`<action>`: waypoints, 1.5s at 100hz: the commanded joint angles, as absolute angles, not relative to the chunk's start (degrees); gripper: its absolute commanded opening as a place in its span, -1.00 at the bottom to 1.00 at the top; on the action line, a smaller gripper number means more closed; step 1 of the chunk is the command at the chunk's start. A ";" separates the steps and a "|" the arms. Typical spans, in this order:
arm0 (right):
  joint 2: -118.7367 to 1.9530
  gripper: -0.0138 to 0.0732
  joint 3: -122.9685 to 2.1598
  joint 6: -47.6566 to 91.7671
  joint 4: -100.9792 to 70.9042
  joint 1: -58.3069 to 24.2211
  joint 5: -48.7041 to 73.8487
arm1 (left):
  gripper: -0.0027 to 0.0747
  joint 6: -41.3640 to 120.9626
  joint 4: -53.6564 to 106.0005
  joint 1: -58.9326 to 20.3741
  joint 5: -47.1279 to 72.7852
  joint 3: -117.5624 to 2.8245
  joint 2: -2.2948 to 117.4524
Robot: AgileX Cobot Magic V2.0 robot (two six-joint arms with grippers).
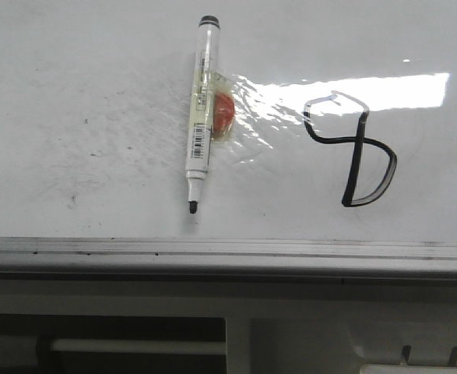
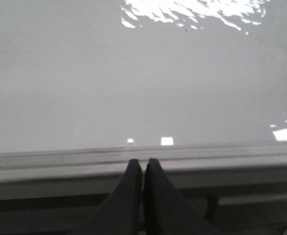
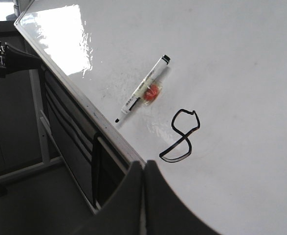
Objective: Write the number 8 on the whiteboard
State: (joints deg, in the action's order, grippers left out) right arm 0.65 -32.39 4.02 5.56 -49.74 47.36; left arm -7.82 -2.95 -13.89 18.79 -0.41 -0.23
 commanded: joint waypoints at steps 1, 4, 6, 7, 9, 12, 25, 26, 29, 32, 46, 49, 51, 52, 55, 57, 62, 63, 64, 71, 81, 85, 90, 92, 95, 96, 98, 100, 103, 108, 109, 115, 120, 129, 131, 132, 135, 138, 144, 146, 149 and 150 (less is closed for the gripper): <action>-0.74 -0.78 -33.30 3.95 5.64 -49.43 43.25 | -0.98 -8.85 -2.84 -12.53 16.91 1.64 -1.65; -0.74 -0.78 -33.30 3.95 5.64 -49.43 43.25 | -0.98 -9.01 -2.69 -11.97 16.85 1.88 -1.65; -0.74 -0.78 -33.30 3.95 5.64 -49.43 43.25 | -0.98 -9.01 -2.54 -11.75 16.85 1.88 -1.65; -0.74 -0.78 -33.30 3.95 5.64 -49.43 43.25 | -0.98 -9.01 -2.54 -11.57 16.85 1.88 -1.65; -0.74 -0.78 -33.30 3.95 5.64 -49.43 43.25 | -0.98 -9.01 -2.54 -11.24 16.85 1.88 -1.65; -0.74 -0.78 -33.30 3.95 5.64 -49.43 43.25 | -0.98 -9.01 -2.54 -10.81 16.70 1.88 -1.65; -0.74 -0.78 -33.30 3.95 5.64 -49.43 43.25 | -0.98 -9.01 -2.54 -9.49 16.80 1.88 -1.65; -0.74 -0.78 -33.30 3.95 5.64 -49.43 43.25 | -0.98 -9.01 -2.54 -9.49 16.80 1.88 -1.65; -0.74 -0.78 -33.30 3.95 5.64 -49.43 43.34 | -0.98 -9.01 -2.54 -9.49 16.80 1.88 -1.65; -0.74 -0.78 -33.30 3.95 5.64 -49.43 43.34 | -0.98 -9.01 -2.54 -9.49 16.80 1.88 -1.65; -0.74 -0.78 -33.30 3.95 5.64 -49.43 43.34 | -0.98 -9.01 -2.54 -9.49 16.80 1.88 -1.65; -0.74 -0.78 -33.30 3.95 5.64 -49.43 43.34 | -0.98 -9.01 -2.54 -9.49 16.80 1.88 -1.65; -0.74 -0.78 -33.30 3.95 5.64 -49.43 43.34 | -0.98 -9.01 -2.54 -9.49 16.80 1.88 -1.65; -0.74 -0.78 -33.30 3.95 5.64 -49.43 43.34 | -0.98 -9.01 -2.54 -9.49 16.80 1.88 -1.65; -0.74 -0.78 -33.30 3.95 5.64 -49.43 43.34 | -0.98 -9.01 -2.54 -9.49 16.80 1.88 -1.65; -0.74 -0.78 -33.30 3.95 5.64 -49.43 43.34 | -0.98 -9.01 -2.54 -9.49 16.80 1.88 -1.65; -0.74 -0.78 -33.30 3.95 5.64 -49.43 43.34 | -0.98 -9.01 -2.54 -9.49 16.80 1.88 -1.65; -0.74 -0.78 -33.30 3.95 5.64 -49.43 43.34 | -0.98 -9.01 -2.54 -9.49 16.80 1.88 -1.65; -0.74 -0.78 -33.30 3.95 5.64 -49.43 43.34 | -0.98 -9.01 -2.54 -9.49 16.80 1.88 -1.65; -0.74 -0.78 -33.30 3.95 5.64 -49.43 43.34 | -0.98 -9.01 -2.54 -9.49 16.80 1.88 -1.65; -0.74 -0.78 -33.30 3.95 5.64 -49.43 43.47 | -0.98 -9.01 -2.54 -9.49 16.80 1.88 -1.65; -0.74 -0.78 -33.30 3.95 6.38 -49.43 43.74 | -0.98 -9.01 -2.54 -9.49 16.80 1.88 -1.65; -0.74 -0.78 -33.30 3.95 12.75 -48.53 44.20 | -0.98 -9.01 -2.54 -9.49 16.80 1.88 -1.65; -0.74 -0.78 -33.30 3.95 15.25 -48.14 44.04 | -0.98 -9.01 -2.54 -9.49 16.80 1.88 -1.65; -0.86 -0.78 -33.02 3.95 18.18 -46.72 42.92 | -0.98 -9.01 -2.54 -9.49 16.80 1.88 -1.65; -0.99 -0.78 -32.82 3.95 18.57 -46.36 42.49 | -0.98 -9.01 -2.54 -9.49 16.80 1.88 -1.65; -1.11 -0.78 -32.53 3.95 19.46 -45.11 40.82 | -0.98 -9.01 -2.54 -9.49 16.80 1.88 -1.65; -1.39 -0.78 -31.98 3.95 19.87 -43.63 38.78 | -0.98 -9.01 -2.54 -9.49 16.80 1.88 -1.65; -1.81 -0.78 -30.86 3.81 19.89 -41.33 35.65 | -0.98 -9.01 -2.54 -9.49 16.80 1.88 -1.65; -2.43 -0.78 -28.79 2.46 19.89 -36.71 29.22 | -0.98 -9.01 -2.54 -9.49 16.80 1.88 -1.65; -2.54 -0.78 -28.45 1.73 19.74 -35.29 28.46 | -0.98 -9.01 -2.54 -9.49 16.80 1.88 -1.65; -3.18 -0.78 -25.34 0.00 19.19 -29.50 23.30 | -0.98 -9.01 -2.54 -9.49 16.80 1.88 -1.65; -3.69 -0.78 -21.96 -1.74 17.34 -24.36 18.76 | -0.98 -9.01 -2.54 -9.49 16.80 1.88 -1.65; -4.29 -0.78 -14.41 -1.79 11.48 -15.52 7.47 | -0.98 -9.01 -2.54 -9.49 16.80 1.88 -1.65; -4.29 -0.78 -12.54 -1.79 9.96 -14.39 4.71 | -0.98 -9.01 -2.54 -9.49 16.80 1.88 -1.65; -4.29 -0.78 -11.92 -1.79 9.12 -13.33 3.85 | -0.98 -9.01 -2.54 -9.49 16.80 1.88 -1.65; -4.29 -0.78 -8.92 -1.79 7.99 -11.45 0.47 | -0.98 -9.01 -2.54 -9.49 16.80 1.88 -1.65; -4.29 -0.78 -6.68 -1.79 7.85 -9.79 -3.24 | -0.98 -9.01 -2.54 -9.49 16.80 1.88 -1.65; -4.29 -0.78 -2.83 -1.79 7.85 -6.72 -7.29 | -0.98 -9.01 -2.54 -9.49 16.80 1.88 -1.65; -4.29 -0.78 -1.65 -1.79 7.85 -5.94 -8.02 | -0.98 -9.01 -2.54 -9.49 16.80 1.88 -1.65; -4.29 -0.78 0.02 -1.79 7.85 -5.15 -8.43 | -0.98 -9.01 -2.54 -9.49 16.80 1.88 -1.65; -4.29 -0.78 0.31 -1.79 7.85 -4.84 -8.45 | -0.98 -9.01 -2.54 -9.49 16.80 1.88 -1.65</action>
State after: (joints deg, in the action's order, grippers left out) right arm -2.86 -1.84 -1.59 8.47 -7.49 0.78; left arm -8.53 -2.95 -9.58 19.34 -0.41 -0.23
